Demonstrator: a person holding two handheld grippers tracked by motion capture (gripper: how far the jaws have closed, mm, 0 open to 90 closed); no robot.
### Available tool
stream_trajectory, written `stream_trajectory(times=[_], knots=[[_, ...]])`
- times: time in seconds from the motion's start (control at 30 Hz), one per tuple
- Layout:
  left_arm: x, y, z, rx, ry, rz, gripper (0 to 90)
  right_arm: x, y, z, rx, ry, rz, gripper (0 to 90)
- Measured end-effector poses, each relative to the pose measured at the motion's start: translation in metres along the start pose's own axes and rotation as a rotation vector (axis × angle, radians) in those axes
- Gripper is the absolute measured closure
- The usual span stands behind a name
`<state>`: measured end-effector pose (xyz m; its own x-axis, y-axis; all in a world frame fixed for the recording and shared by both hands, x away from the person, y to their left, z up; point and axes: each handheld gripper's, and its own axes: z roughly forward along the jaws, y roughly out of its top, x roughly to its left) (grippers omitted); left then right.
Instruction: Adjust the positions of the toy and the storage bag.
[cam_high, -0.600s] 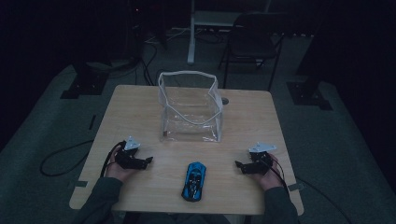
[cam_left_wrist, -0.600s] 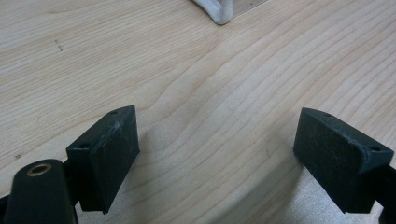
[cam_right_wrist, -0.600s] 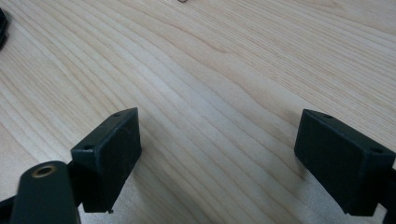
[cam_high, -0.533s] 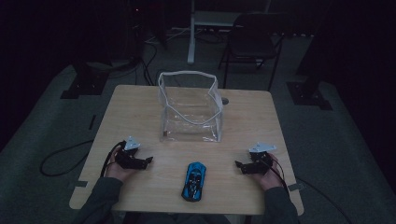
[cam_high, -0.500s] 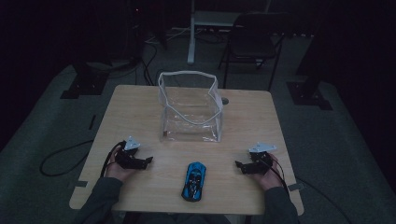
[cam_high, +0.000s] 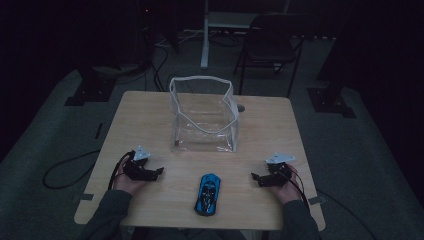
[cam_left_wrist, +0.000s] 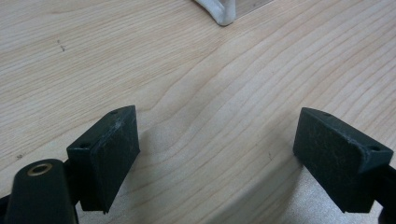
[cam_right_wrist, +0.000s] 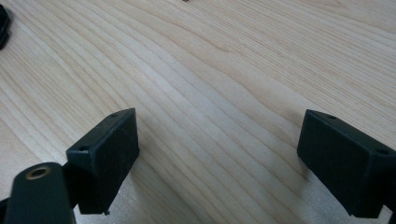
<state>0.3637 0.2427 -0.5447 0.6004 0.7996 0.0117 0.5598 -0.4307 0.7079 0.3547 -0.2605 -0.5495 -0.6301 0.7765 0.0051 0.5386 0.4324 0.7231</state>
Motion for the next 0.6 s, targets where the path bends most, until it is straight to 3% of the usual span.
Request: stream_trajectory(times=[0.13,0.23,0.33,0.43,0.6], knots=[[-0.0006,0.0005,-0.0007,0.003,-0.001,0.0,15.8,0.0001,0.0,-0.0001,0.0,0.0,0.0,12.5],[-0.0028,0.0017,-0.0028,0.011,-0.01,0.005,22.6,-0.0003,0.0,-0.0003,-0.003,0.004,-0.004,14.6],[-0.0032,0.0021,-0.0031,0.014,-0.012,0.008,24.6,-0.0005,0.0003,-0.0012,-0.004,0.011,-0.008,18.7],[-0.0038,0.0026,-0.0041,0.018,-0.019,0.017,26.6,0.0,0.0021,-0.0038,-0.002,0.008,-0.004,33.3],[-0.0033,0.0045,-0.0065,0.009,-0.024,0.017,27.1,0.0025,0.0068,-0.0089,-0.028,0.02,-0.006,36.7]])
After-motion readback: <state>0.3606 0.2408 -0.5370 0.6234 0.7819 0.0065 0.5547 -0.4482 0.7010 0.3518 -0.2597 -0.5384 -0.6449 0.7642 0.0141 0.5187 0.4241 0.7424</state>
